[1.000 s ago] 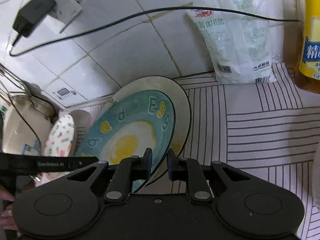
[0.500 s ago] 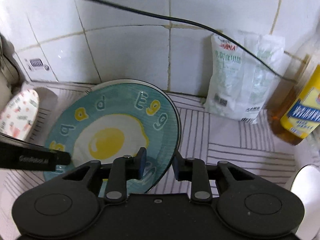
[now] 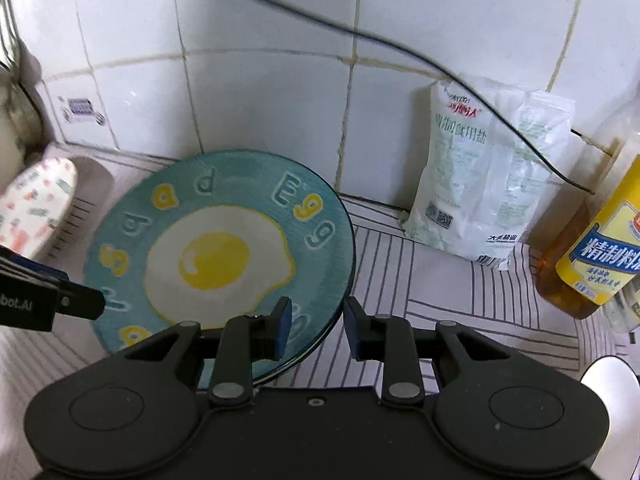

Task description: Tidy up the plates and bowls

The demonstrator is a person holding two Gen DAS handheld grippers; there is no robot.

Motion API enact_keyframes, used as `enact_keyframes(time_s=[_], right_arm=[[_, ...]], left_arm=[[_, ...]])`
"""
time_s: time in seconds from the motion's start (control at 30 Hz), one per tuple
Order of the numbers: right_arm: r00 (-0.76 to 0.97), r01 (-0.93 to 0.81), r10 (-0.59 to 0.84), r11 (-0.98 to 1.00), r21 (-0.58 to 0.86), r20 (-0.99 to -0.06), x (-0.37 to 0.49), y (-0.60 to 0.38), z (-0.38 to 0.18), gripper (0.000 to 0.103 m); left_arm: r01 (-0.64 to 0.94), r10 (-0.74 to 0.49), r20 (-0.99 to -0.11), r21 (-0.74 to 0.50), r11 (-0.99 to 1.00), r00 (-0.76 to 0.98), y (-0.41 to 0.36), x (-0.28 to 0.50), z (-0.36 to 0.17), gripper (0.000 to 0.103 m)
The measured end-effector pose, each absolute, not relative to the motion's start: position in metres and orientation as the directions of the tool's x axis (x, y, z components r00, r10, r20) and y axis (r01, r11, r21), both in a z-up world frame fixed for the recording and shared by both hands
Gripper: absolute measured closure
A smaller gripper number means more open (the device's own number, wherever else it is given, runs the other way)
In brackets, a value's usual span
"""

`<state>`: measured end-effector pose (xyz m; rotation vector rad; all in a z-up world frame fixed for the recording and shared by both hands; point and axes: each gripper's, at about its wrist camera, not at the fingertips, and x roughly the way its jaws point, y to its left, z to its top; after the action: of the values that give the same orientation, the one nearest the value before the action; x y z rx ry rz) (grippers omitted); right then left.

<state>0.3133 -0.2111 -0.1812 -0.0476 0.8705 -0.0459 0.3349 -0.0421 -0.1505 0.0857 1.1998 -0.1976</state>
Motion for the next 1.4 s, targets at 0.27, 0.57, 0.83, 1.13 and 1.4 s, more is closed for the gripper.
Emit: enact_keyframes(time_s=[0.27, 0.57, 0.83, 1.13, 1.4], right_arm=[[0.685, -0.014, 0.034, 0.999, 0.034, -0.728, 0.278, -0.201, -0.150, 0.061], [0.691, -0.159, 0.067, 0.985, -0.061, -0.720, 0.243, -0.163, -0.120, 0.046], [0.706, -0.265, 0.207, 0.964, 0.018, -0.677, 0.224, -0.144, -0.098, 0.041], [0.692, -0.356, 0.331, 0.930, 0.096, -0.641, 0.225, -0.120, -0.094, 0.037], [0.636, -0.445, 0.426, 0.884, 0.146, -0.643, 0.236, -0.093, -0.103, 0.032]], left_arm=[[0.179, -0.073, -0.922, -0.004, 0.984, 0.380, -0.021, 0.297, -0.129, 0.066], [0.163, -0.060, -0.902, 0.011, 0.987, 0.427, -0.006, 0.255, -0.103, 0.062], [0.102, -0.005, -0.899, 0.045, 0.994, 0.438, 0.015, 0.236, -0.092, 0.055], [-0.008, 0.044, -0.905, 0.045, 0.999, 0.423, 0.052, 0.228, -0.093, 0.050], [-0.049, 0.091, -0.908, 0.077, 0.996, 0.409, 0.085, 0.237, -0.106, 0.045]])
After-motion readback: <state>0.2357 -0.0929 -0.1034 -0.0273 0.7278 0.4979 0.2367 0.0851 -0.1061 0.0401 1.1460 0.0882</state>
